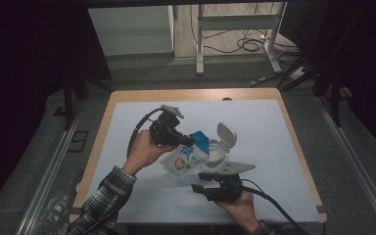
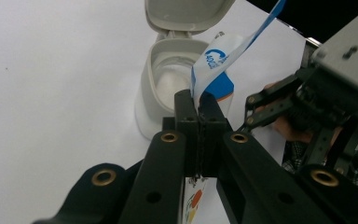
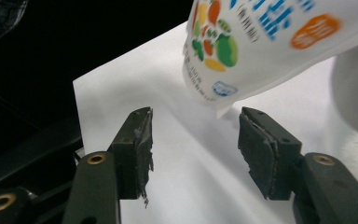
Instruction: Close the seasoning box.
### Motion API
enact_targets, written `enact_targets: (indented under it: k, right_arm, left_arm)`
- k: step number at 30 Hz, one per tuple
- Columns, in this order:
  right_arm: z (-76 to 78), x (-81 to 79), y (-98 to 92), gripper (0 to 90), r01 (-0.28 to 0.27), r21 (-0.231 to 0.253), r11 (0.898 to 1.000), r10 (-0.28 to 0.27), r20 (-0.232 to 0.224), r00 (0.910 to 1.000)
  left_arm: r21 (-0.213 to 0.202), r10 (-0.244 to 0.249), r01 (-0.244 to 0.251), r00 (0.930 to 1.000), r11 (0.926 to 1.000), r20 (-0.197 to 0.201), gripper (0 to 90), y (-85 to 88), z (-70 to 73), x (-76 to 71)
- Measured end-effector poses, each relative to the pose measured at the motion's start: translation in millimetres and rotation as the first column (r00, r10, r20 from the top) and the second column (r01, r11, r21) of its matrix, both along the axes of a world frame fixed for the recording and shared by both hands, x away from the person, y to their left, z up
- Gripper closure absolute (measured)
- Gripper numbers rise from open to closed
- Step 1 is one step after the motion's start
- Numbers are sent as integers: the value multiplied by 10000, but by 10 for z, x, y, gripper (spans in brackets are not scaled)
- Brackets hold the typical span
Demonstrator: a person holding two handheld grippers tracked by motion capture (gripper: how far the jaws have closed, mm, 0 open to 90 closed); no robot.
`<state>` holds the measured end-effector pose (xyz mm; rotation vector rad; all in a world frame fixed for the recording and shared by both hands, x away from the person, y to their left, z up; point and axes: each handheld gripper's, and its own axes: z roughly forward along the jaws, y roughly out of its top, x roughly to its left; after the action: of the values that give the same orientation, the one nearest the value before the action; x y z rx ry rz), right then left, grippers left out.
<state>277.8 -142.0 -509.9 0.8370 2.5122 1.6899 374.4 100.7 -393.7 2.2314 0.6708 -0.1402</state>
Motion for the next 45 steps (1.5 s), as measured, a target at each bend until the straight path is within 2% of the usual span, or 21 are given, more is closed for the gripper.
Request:
enact_targets:
  k: [3, 11, 13, 20, 23, 28, 34, 35, 38, 40, 43, 45]
  right_arm:
    - [37, 17, -49, 492, 89, 109, 9999, -88, -37, 10000]
    - [162, 71, -158, 585, 327, 278, 9991, -335, 299, 9990]
    - [208, 85, -189, 601, 427, 389, 9983, -438, 268, 9987]
    - [370, 172, -273, 617, 813, 432, 9957, -840, 643, 9944]
    - [435, 236, -293, 589, 1007, 487, 9937, -1041, 725, 9919]
    - [499, 341, -241, 555, 1072, 559, 9927, -1109, 678, 9915]
    - [555, 437, -74, 542, 967, 441, 9943, -999, 788, 9919]
    - [557, 454, -47, 542, 928, 444, 9947, -960, 762, 9925]
    - [555, 502, 20, 552, 810, 394, 9959, -836, 702, 9940]
    - [553, 523, 65, 606, 589, 435, 9973, -615, 605, 9963]
    - [554, 527, 109, 779, 463, 420, 9980, -490, 652, 9967]
    - [557, 527, 122, 864, 471, 306, 9984, -495, 827, 9953]
  left_arm:
    - [-75, 50, -50, 10000, 10000, 8, 900, 35, -19, -11]
    - [-298, 101, -95, 9998, 9995, 171, 900, 125, -28, -58]
    - [-352, 103, -95, 9997, 9993, 235, 900, 147, -33, -66]
    - [-566, 44, -28, 9996, 9984, 280, 900, 221, -49, -106]
    - [-635, 62, -43, 9996, 9980, 293, 899, 248, -50, -126]
    - [-805, 62, -36, 9995, 9967, 317, 899, 289, -55, -155]
    - [-753, -55, 85, 9992, 9971, 401, 899, 323, -63, -182]
    - [-863, -22, 54, 9993, 9963, 370, 899, 321, -68, -192]
    - [-782, -108, 144, 9988, 9968, 468, 899, 339, -67, -197]
    - [-794, -113, 152, 9987, 9967, 487, 899, 345, -70, -199]
    - [-793, -130, 174, 9984, 9967, 553, 899, 354, -79, -203]
    - [-790, -136, 184, 9980, 9967, 616, 898, 367, -87, -206]
